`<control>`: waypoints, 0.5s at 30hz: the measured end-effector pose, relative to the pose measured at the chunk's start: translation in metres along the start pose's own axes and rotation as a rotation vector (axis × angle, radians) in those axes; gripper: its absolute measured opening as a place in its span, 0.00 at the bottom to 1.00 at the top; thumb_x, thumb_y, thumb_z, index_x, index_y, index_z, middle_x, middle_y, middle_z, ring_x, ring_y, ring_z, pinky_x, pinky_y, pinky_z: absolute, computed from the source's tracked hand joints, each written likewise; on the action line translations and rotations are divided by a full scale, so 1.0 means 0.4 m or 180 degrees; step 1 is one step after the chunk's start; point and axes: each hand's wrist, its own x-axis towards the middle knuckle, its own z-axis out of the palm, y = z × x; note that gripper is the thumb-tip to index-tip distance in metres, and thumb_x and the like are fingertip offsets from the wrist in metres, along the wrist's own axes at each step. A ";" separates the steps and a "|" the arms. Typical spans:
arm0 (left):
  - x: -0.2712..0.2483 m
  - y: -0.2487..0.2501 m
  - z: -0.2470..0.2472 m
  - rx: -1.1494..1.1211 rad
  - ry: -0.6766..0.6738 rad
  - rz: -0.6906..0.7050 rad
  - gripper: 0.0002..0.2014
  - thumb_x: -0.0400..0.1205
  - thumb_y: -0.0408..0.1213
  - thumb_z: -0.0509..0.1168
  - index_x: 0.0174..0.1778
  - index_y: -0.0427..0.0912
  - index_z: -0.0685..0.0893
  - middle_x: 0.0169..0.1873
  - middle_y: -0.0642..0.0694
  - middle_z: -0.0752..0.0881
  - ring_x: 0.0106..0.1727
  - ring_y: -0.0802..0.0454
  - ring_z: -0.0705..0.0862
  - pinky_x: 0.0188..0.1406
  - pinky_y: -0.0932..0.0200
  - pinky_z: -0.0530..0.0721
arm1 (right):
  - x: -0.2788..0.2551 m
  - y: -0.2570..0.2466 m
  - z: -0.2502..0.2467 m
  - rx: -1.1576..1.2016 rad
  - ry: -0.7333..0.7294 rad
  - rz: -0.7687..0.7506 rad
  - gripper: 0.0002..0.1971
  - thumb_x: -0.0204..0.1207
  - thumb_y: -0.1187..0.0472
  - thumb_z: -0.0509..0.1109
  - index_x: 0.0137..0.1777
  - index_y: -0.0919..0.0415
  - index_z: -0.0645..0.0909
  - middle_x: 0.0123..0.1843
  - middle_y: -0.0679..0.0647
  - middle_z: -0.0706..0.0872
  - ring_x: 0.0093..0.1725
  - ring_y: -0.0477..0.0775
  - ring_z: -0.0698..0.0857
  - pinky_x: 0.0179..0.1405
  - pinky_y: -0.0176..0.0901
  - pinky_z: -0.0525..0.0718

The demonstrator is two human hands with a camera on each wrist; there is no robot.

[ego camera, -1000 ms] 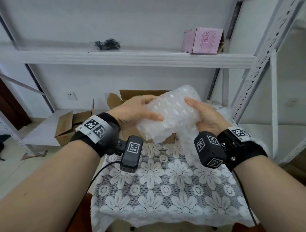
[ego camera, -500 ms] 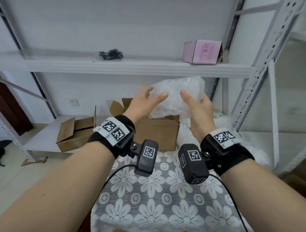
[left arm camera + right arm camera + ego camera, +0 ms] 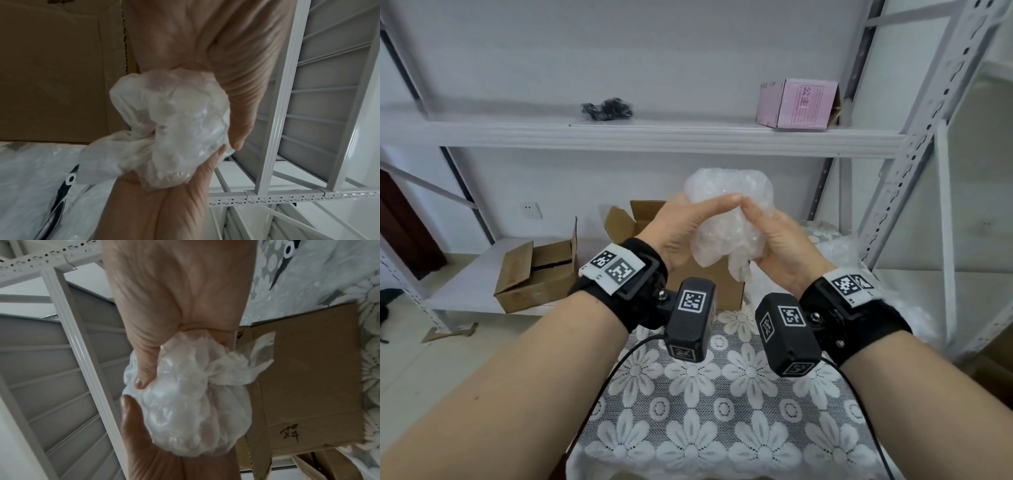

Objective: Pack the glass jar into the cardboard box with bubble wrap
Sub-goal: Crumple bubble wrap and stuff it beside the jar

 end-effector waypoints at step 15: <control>0.011 0.039 -0.008 0.0273 -0.0107 0.0050 0.26 0.75 0.36 0.75 0.68 0.31 0.80 0.60 0.31 0.86 0.61 0.34 0.86 0.64 0.37 0.82 | -0.004 -0.033 0.003 0.0387 -0.0523 0.0501 0.31 0.71 0.52 0.70 0.74 0.63 0.75 0.63 0.61 0.87 0.58 0.59 0.88 0.52 0.50 0.89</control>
